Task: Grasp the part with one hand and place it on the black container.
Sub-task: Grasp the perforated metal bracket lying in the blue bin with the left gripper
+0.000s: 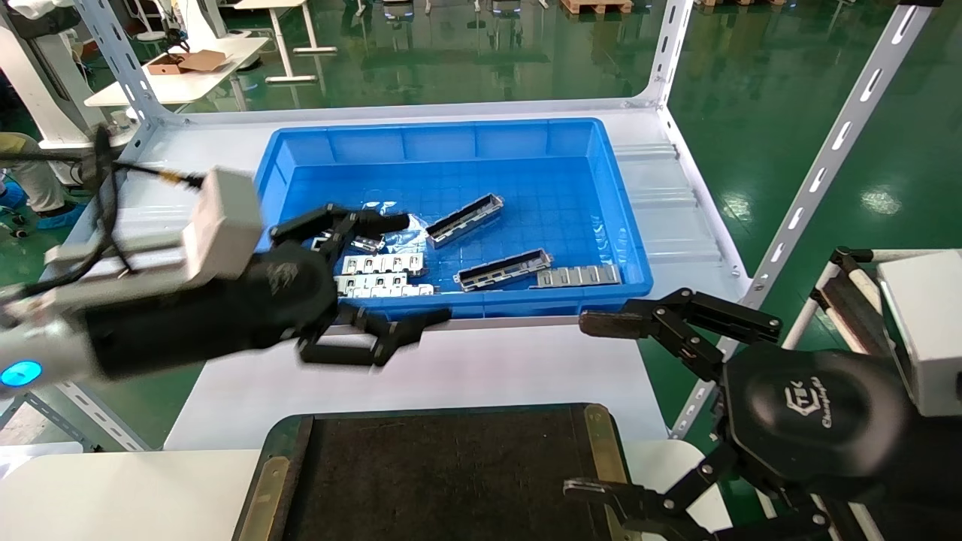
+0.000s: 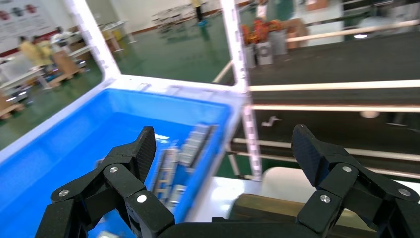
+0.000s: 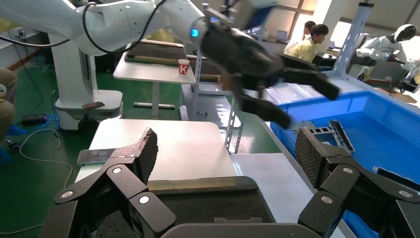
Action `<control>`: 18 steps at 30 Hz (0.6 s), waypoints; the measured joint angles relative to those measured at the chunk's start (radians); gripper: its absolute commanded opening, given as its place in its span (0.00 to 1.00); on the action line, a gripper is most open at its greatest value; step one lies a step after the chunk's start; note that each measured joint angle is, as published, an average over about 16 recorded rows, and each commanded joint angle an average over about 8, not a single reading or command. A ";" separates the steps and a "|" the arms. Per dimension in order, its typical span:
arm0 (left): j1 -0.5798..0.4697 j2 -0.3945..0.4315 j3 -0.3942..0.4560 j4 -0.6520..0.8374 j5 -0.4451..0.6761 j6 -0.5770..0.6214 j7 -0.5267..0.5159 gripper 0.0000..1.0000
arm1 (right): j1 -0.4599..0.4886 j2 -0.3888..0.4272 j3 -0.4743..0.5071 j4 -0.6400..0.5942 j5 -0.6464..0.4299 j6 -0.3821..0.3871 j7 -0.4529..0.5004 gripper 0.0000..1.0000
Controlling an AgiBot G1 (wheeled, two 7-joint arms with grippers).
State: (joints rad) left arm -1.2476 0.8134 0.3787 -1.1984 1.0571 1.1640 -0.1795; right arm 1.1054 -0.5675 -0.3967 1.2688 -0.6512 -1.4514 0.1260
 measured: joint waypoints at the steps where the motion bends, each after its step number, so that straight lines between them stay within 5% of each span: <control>1: -0.010 0.013 0.006 0.010 0.015 -0.017 -0.002 1.00 | 0.000 0.000 0.000 0.000 0.000 0.000 0.000 1.00; 18: -0.170 0.284 0.106 0.322 0.253 -0.298 0.022 1.00 | 0.000 0.000 0.000 0.000 0.000 0.000 0.000 1.00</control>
State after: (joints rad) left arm -1.4175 1.0975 0.4847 -0.8767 1.3099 0.8657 -0.1573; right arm 1.1054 -0.5674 -0.3968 1.2688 -0.6511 -1.4514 0.1259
